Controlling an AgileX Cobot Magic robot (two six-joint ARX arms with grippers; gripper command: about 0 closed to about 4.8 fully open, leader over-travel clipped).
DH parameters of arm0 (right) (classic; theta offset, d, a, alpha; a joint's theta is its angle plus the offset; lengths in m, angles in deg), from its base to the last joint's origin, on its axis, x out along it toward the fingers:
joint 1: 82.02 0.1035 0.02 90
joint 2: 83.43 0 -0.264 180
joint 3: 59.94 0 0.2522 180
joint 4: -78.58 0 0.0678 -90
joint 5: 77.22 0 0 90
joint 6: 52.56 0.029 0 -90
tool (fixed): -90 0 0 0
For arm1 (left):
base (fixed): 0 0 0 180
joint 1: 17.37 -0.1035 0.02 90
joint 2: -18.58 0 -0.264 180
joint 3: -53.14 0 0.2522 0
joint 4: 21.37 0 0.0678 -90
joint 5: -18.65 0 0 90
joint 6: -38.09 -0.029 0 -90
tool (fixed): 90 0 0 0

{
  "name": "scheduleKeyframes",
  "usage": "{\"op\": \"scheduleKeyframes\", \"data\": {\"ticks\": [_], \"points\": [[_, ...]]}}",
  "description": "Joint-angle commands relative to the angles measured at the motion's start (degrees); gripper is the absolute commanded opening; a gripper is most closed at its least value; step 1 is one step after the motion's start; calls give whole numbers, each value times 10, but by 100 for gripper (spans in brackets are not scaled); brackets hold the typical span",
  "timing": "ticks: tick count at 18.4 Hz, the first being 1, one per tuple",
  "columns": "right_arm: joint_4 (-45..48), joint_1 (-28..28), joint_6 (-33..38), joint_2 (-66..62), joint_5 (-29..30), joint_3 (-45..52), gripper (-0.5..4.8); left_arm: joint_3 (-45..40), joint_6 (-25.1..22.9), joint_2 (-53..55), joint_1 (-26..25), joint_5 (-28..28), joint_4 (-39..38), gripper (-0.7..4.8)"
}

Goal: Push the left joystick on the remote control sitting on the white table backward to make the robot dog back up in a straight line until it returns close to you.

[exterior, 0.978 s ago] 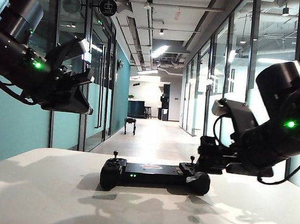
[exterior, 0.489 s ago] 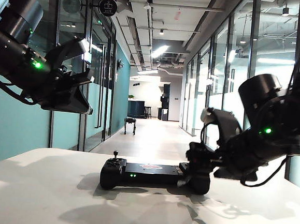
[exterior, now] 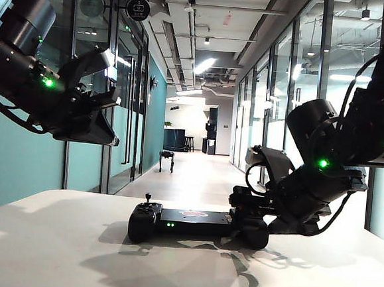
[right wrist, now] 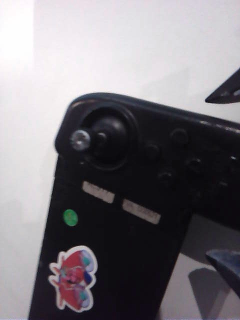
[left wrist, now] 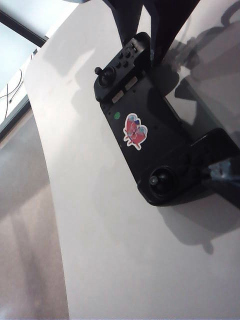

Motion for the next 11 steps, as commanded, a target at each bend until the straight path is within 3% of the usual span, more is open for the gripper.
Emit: {"op": "scheduleKeyframes", "data": {"ticks": [1, 11], "points": [[-1, 1, 1, 2, 1, -9, 368, 3, 0, -2, 0, -4, 7, -5], [4, 1, 0, -15, 0, -12, 368, 3, 0, -2, 0, -4, 7, -5]]}}
